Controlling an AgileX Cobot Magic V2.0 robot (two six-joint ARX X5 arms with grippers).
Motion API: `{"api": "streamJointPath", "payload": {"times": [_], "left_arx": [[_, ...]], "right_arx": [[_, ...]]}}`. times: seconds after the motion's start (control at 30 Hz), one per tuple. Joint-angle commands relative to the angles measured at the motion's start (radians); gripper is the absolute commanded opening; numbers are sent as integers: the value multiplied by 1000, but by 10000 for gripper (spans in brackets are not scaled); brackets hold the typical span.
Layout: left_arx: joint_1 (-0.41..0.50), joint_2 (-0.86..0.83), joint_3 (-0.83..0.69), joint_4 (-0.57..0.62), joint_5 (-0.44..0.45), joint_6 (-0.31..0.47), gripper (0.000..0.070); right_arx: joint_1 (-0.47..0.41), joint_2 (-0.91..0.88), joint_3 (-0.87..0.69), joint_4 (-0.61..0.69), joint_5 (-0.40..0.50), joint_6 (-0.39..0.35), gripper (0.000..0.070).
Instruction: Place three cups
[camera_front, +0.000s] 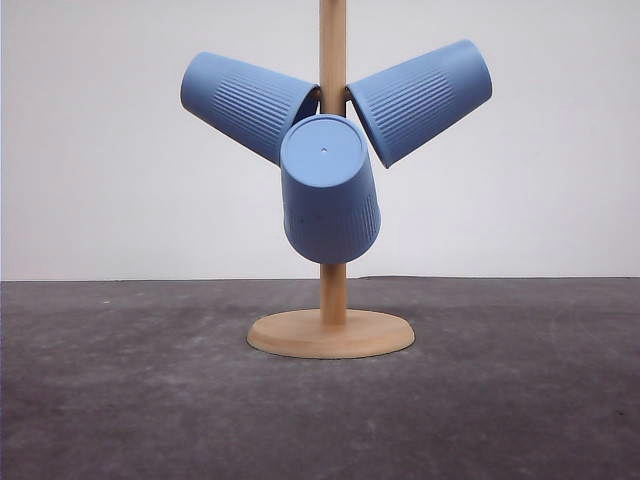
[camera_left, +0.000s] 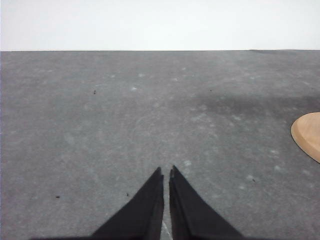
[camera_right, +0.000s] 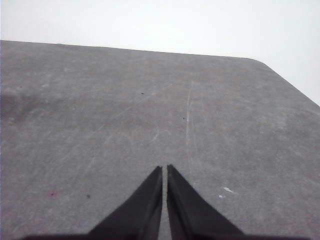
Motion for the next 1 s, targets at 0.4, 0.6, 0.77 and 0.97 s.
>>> {"api": "streamJointPath", "payload": {"times": [0.4, 0.6, 0.77, 0.97], "left_arx": [[-1, -2, -13, 15, -1, 6, 0], [-1, -2, -13, 15, -1, 6, 0], [-1, -2, -13, 15, -1, 6, 0], [-1, -2, -13, 15, -1, 6, 0]], "right_arx": [[-2, 1, -3, 10, 1, 7, 13], [-2, 1, -3, 10, 1, 7, 13], [-2, 1, -3, 10, 1, 7, 13], [-2, 1, -3, 10, 1, 7, 13]]}}
